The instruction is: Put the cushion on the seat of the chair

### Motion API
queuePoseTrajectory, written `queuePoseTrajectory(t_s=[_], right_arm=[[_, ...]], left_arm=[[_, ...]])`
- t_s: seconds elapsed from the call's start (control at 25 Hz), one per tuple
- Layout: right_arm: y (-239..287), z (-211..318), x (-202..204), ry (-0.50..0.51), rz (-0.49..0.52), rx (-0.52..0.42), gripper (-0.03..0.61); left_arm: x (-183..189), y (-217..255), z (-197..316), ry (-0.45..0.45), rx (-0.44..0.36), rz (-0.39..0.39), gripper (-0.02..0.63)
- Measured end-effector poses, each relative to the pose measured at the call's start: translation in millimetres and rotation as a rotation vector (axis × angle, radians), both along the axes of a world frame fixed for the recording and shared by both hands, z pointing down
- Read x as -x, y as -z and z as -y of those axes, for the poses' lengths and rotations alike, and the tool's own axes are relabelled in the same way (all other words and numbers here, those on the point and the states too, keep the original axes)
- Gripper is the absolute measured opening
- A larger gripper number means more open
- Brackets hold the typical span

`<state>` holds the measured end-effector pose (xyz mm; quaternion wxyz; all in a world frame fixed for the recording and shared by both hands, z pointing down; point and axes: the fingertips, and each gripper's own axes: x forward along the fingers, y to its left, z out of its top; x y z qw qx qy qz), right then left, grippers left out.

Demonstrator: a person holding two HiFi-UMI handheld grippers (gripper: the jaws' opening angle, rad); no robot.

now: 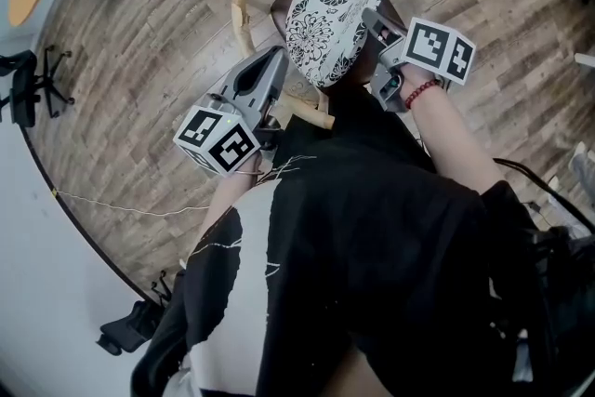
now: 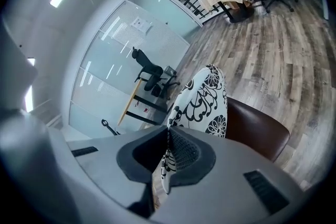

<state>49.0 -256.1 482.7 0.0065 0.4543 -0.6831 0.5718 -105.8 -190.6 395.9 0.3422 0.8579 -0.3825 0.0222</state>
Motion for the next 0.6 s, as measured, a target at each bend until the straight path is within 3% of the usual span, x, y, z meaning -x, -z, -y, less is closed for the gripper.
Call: queuePoseTrajectory(t_s=[0.6], right_arm=[[-31,-27,-25,0.034,-0.135,0.021,0.02]], left_arm=[[-15,-4,-4,-0.047,0.007,0.009,0.014]])
